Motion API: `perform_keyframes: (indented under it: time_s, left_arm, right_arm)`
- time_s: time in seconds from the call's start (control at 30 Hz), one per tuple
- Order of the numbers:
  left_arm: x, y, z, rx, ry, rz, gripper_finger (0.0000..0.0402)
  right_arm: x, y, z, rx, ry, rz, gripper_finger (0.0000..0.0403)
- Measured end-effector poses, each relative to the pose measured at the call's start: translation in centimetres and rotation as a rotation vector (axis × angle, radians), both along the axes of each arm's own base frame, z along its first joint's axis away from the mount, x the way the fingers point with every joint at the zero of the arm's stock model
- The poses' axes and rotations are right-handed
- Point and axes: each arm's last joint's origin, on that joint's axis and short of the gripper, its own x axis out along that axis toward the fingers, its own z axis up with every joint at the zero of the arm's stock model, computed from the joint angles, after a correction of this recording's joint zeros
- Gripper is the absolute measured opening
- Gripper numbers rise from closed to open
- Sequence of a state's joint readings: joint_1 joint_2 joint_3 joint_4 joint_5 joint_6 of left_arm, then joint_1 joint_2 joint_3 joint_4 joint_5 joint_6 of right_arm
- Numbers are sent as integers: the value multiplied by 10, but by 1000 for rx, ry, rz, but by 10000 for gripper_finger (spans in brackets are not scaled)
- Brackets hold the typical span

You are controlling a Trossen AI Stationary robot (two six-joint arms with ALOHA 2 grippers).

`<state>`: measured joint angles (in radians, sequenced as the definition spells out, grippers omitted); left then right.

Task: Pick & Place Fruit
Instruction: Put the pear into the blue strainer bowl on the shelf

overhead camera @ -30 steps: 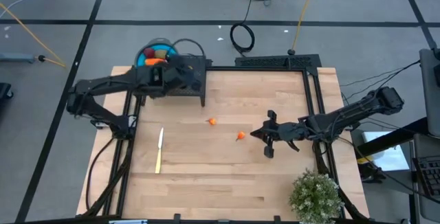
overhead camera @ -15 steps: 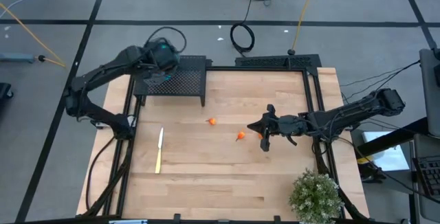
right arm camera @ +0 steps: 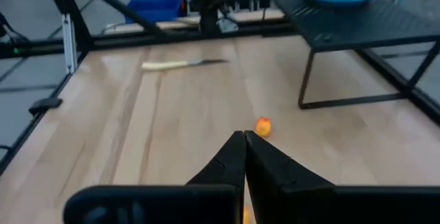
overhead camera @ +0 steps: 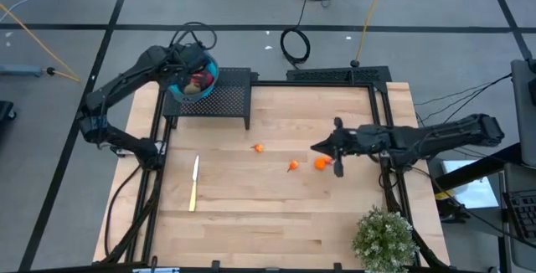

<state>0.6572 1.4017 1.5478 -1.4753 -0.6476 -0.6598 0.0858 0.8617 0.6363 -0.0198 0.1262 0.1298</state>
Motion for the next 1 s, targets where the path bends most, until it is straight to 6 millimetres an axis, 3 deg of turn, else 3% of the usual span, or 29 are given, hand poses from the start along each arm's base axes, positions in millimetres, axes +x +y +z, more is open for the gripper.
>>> perform_keyframes:
  time_s: [0.2, 0.4, 0.63, 1.0]
  left_arm:
    - [-4, 6, -3, -10, -30, 48, 102]
    - [-9, 15, -24, -48, 2, 103, 102]
    - [-11, 20, -47, -81, 76, 61, 117]
    - [-6, 23, -50, -53, 58, 23, 120]
  right_arm:
    - [-26, -6, -7, 39, -64, -31, 0]
    - [-42, -7, -11, 96, -117, -46, 0]
    - [-47, -7, -7, 61, -146, -36, 0]
    - [-47, -7, -7, 50, -146, -34, 0]
